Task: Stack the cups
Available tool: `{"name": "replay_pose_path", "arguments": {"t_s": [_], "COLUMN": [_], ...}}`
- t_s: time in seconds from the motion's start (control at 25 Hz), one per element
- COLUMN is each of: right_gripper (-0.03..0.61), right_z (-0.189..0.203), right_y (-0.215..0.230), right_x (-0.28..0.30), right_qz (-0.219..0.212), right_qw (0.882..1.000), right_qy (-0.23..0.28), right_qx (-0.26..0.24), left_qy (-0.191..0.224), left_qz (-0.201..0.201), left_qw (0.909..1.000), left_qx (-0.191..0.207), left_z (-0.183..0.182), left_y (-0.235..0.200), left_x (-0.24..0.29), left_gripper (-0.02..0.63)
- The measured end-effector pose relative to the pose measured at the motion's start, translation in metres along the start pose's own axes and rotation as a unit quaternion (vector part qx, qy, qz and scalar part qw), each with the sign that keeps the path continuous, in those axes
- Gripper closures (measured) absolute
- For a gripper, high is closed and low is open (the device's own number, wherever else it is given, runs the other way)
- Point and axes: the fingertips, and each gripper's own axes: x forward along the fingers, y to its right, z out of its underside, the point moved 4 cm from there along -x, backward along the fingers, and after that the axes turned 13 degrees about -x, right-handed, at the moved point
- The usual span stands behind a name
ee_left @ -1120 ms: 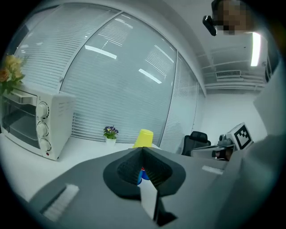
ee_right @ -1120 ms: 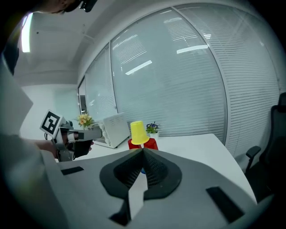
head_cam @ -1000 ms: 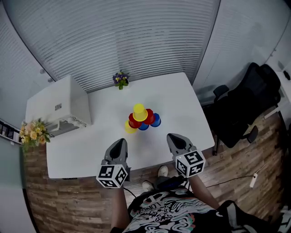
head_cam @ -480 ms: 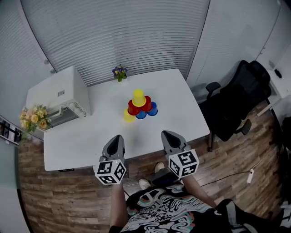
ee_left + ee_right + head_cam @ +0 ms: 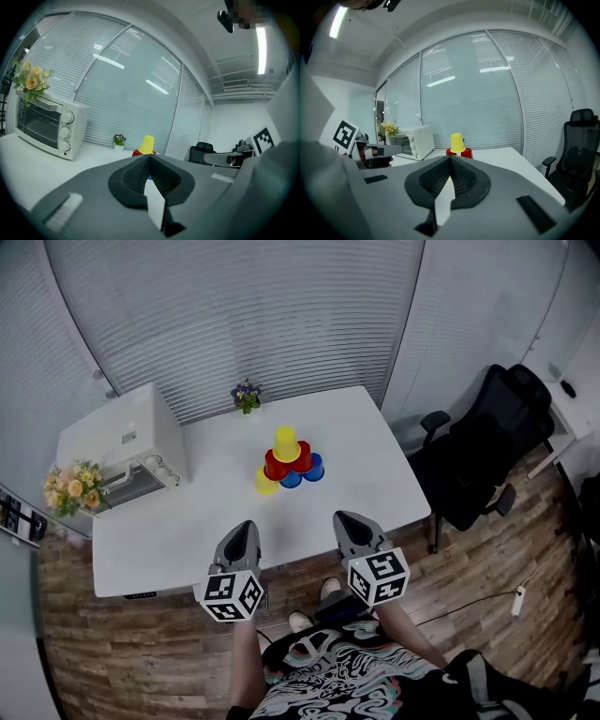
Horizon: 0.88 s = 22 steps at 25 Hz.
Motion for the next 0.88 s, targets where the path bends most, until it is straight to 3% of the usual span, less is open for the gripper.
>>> {"name": "replay_pose_path", "arguments": {"t_s": [0.88], "right_gripper": [0.577], "right_z": [0.002], "right_y": [0.005], "right_x": [0.010], "right_qz": [0.003], "right_qw": [1.000], "right_qy": [-0.010], "right_qx": [-0.002], "left_qy": [-0.016], "left_qz": [-0.006], "left_qw": [0.9999], "left_qx": [0.001], "left_z": [0.002], "left_y": [-0.008], "left_x": [0.009], "left_gripper": [0.612]}}
